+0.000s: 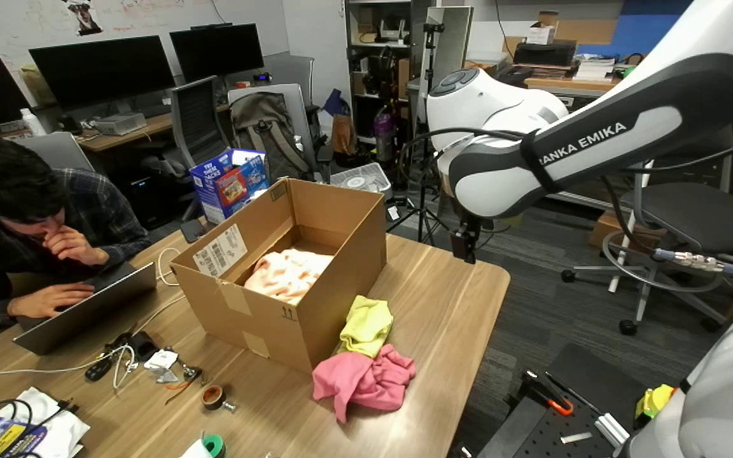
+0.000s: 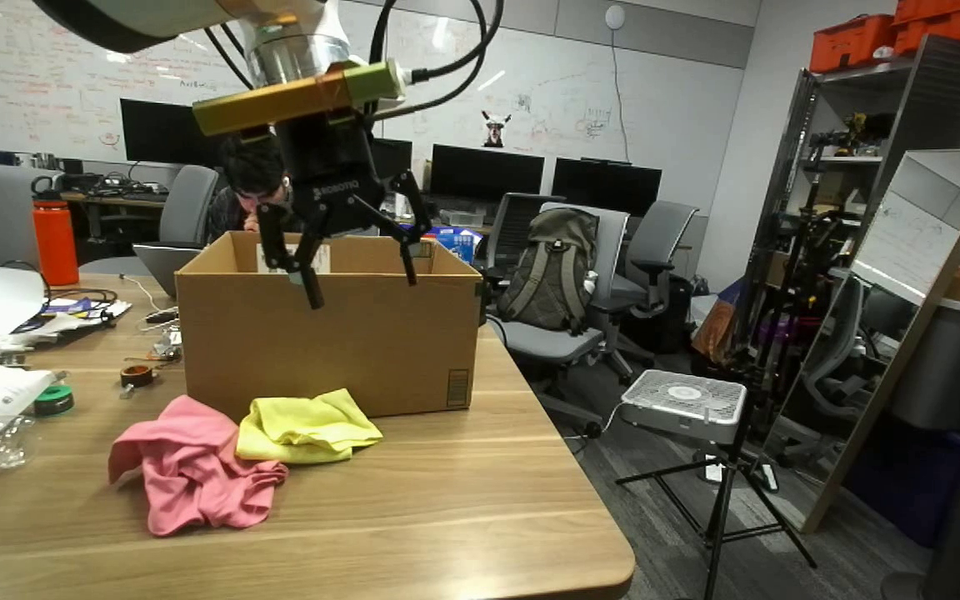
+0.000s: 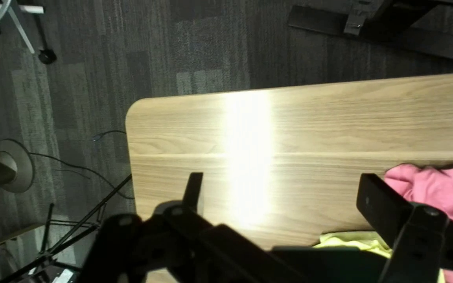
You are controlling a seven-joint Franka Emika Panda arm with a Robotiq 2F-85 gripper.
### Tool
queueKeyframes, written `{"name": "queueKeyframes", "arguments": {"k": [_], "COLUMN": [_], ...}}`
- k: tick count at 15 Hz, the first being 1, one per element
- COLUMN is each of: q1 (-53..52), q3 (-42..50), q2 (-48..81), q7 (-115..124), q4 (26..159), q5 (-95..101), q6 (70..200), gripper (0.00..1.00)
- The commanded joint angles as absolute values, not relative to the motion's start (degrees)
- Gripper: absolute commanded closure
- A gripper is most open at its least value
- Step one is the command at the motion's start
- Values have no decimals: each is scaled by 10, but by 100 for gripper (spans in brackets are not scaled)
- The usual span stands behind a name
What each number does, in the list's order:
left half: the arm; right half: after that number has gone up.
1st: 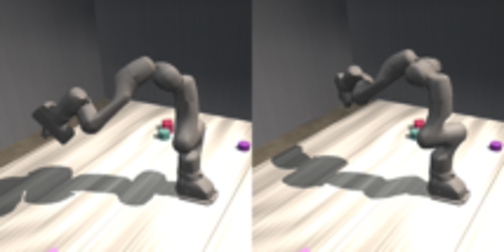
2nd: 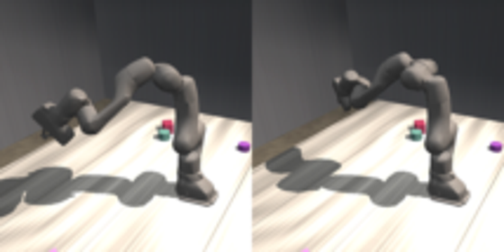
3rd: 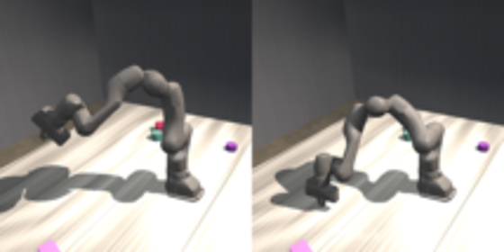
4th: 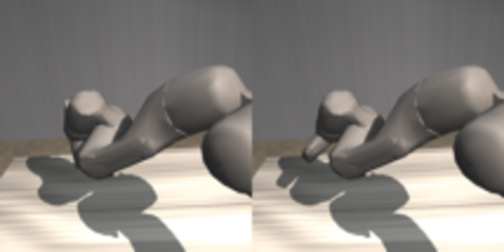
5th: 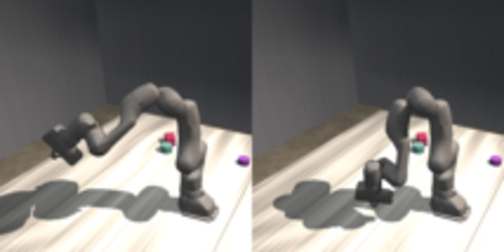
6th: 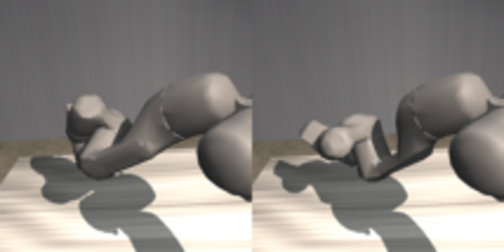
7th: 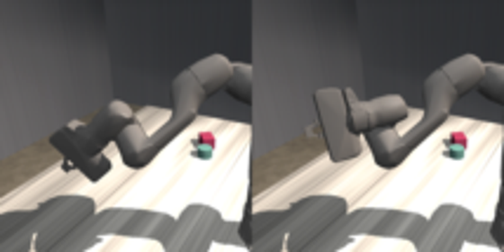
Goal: Put the clothes and towels in the box
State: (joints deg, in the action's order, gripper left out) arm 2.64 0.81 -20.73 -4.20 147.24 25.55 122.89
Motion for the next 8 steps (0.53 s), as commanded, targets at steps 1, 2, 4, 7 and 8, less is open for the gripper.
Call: {"name": "queueKeyframes", "arguments": {"k": [1, 2, 4, 7, 8], "q1": [3, -4, -15, -30, -34], "q3": [18, 18, 18, 18, 18], "q2": [-199, -193, -182, -166, -161], "q7": [-106, -122, -148, -182, -193], "q4": [1478, 1482, 1488, 1497, 1502], "q5": [200, 181, 150, 109, 94], "q6": [1230, 1235, 1245, 1260, 1273], "gripper": [0, 0, 0, 0, 0]}}
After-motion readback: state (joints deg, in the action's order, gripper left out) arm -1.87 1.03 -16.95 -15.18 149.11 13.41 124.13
